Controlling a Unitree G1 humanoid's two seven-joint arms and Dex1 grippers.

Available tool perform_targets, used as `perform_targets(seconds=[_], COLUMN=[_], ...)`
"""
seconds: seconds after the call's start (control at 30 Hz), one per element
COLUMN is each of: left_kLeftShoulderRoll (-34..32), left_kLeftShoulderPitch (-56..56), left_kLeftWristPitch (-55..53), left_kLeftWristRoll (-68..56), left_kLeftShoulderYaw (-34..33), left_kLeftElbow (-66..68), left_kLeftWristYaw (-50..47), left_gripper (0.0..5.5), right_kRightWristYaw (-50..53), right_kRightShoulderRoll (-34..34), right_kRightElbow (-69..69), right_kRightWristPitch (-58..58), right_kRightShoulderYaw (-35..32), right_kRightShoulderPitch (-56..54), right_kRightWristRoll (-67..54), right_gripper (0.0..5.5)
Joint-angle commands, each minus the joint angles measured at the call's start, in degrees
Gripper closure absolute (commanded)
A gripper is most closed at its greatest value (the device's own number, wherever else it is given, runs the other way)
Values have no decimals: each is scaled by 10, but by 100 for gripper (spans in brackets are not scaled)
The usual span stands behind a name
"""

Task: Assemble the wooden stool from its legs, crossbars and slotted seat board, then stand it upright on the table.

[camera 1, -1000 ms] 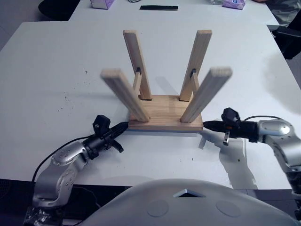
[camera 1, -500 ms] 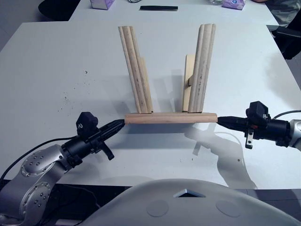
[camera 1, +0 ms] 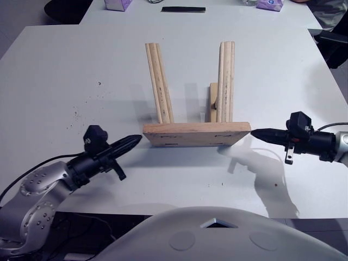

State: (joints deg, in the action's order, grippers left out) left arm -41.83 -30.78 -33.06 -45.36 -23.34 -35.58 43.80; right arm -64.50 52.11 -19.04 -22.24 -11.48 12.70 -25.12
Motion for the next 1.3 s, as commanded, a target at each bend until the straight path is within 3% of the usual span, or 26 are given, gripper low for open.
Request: perform_targets(seconds=[0.03, 0.17, 0.23, 0.7, 0.9, 1.3], left_kLeftShoulderRoll=[-40, -34, -33, -22, -5, 27], left_kLeftShoulderPitch=[-2, 67, 101, 174, 230, 301], left_kLeftWristPitch=[34, 105, 151, 292, 360, 395], left_kLeftWristRoll=[66, 192, 238, 299, 322, 326], left_kLeftShoulderYaw=[-2, 148, 188, 223, 268, 312], left_kLeftElbow=[70, 156, 191, 277, 349, 413], left_kLeftWristYaw=[49, 74, 86, 146, 186, 233], left_gripper=[528, 470, 447, 226, 209, 209], right_kRightWristYaw=[-19, -40, -52, -97, -107, -111], right_kRightShoulderRoll=[13, -15, -23, -21, -40, -77], right_kRightElbow=[90, 150, 158, 156, 157, 214], right_kRightWristPitch=[86, 138, 153, 162, 153, 164], right_kRightShoulderYaw=[33, 122, 149, 162, 200, 245], right_kRightShoulderPitch=[-27, -85, -106, -131, -163, -213], right_kRightWristRoll=[64, 119, 128, 108, 119, 135], right_gripper=[529, 473, 451, 237, 235, 235])
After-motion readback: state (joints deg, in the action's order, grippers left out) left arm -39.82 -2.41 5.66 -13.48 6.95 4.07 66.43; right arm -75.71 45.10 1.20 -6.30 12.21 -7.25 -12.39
